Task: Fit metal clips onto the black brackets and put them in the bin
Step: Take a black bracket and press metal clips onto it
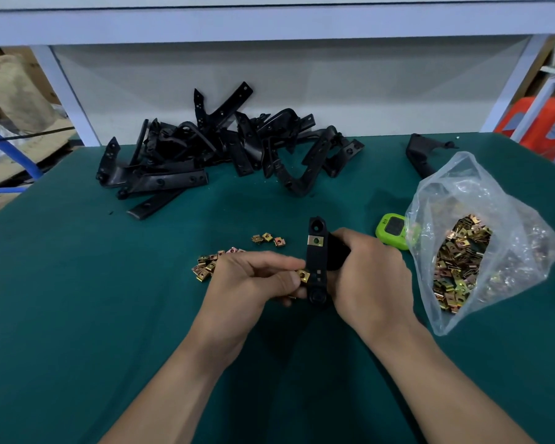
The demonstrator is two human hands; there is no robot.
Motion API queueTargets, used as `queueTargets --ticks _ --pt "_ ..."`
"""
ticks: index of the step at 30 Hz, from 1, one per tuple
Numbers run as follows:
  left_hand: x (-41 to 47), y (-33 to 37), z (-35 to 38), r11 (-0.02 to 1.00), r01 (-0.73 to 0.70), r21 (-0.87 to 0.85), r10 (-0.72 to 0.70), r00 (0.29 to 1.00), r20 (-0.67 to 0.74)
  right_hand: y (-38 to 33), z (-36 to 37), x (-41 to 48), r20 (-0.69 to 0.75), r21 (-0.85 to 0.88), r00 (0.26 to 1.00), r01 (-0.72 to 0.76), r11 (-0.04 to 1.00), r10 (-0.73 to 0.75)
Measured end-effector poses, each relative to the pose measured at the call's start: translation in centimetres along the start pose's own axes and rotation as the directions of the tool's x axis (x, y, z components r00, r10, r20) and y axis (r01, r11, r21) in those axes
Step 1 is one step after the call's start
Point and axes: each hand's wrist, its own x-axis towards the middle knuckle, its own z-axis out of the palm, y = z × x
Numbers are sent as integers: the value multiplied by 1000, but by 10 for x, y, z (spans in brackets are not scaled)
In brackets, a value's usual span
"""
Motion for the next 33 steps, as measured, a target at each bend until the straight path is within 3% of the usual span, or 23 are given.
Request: queueTargets --ticks 11,17,24,28,33 --pt "-2 -1 8 997 15 -76 -26 989 -144 -3 1 3 19 -49 1000 -17 999 18" --pt "-3 -2 11 981 70 -180 -108 971 -214 -5 1 1 -8 -81 1000 -5 997 5" --pt "-9 -4 19 993 113 31 -107 982 -154 -3 -3 3 10 -127 999 -43 991 45" --pt "-14 0 24 976 66 206 -27 982 -186 -9 -4 2 36 -151 999 -4 989 10" --pt "-23 0 33 814 -53 579 180 970 -165 -11 -2 1 66 -165 998 34 986 -23"
